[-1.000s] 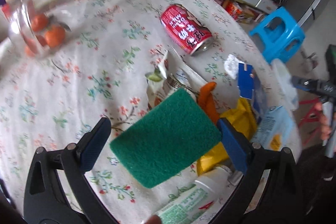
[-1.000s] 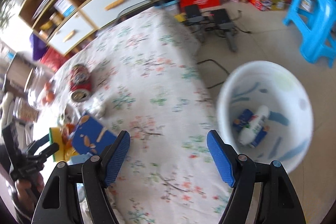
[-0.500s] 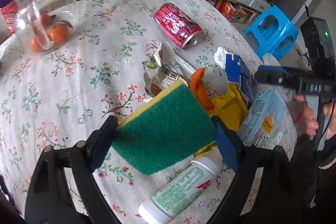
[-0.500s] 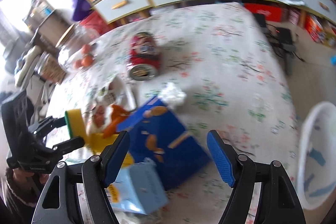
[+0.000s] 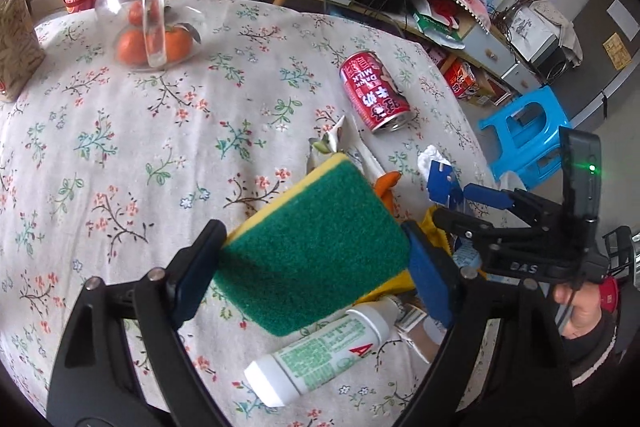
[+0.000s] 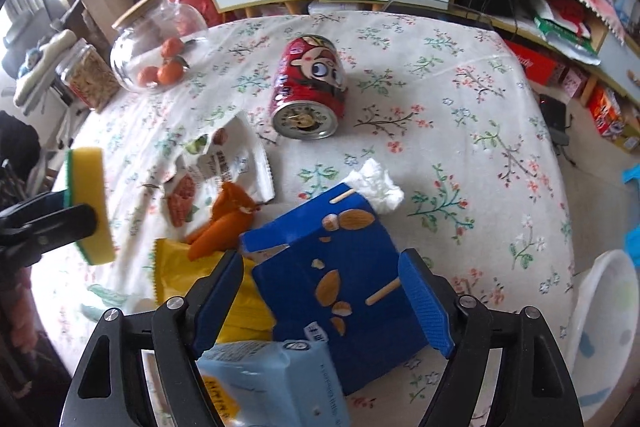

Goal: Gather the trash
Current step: 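Grasp the blue snack box with the right tool while the left tool holds the sponge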

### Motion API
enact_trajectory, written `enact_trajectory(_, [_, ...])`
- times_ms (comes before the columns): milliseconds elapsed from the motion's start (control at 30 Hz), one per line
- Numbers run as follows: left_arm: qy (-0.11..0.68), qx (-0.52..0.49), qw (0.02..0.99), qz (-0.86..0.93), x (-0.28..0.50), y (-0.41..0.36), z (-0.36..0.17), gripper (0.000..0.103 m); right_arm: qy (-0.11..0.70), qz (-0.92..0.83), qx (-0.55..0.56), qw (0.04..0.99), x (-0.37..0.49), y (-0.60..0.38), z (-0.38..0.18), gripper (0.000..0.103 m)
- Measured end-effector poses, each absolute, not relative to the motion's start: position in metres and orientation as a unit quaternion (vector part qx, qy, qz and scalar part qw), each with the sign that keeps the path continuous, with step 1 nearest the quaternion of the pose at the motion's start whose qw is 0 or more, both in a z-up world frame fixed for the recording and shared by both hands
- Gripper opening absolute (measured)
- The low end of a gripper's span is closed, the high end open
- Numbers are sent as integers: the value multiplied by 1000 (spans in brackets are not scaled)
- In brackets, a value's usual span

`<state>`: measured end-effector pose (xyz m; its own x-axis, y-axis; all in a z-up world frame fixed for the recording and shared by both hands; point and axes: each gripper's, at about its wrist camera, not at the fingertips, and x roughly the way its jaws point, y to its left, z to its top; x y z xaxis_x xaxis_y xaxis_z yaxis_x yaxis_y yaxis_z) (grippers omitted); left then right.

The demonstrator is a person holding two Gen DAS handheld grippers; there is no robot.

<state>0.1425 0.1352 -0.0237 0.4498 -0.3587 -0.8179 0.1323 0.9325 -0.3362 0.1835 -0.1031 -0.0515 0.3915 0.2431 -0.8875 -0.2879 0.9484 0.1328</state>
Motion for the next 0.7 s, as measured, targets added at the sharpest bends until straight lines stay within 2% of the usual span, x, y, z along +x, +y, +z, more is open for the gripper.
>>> enact_trajectory(233, [505, -110, 844, -144, 143, 124, -24, 87, 540, 156, -5, 827, 189, -108, -63, 83])
enact_trajectory(467, [498, -114, 849, -135, 145, 114, -18, 87, 530, 145, 19, 836, 182, -121, -52, 76])
enact_trajectory(533, [493, -114, 851, -137, 145, 109, -14, 87, 524, 149, 27, 838, 179, -126, -47, 53])
enact_trajectory(567, [491, -113, 853, -138, 146, 107, -13, 87, 522, 150, 29, 839, 178, -129, -44, 48])
enact_trajectory(633, [488, -112, 854, -140, 145, 102, -12, 87, 515, 146, 34, 844, 175, -135, -38, 48])
enact_trajectory(700, [487, -110, 855, -140, 145, 98, -12, 87, 511, 138, 35, 847, 172, -143, -35, 44])
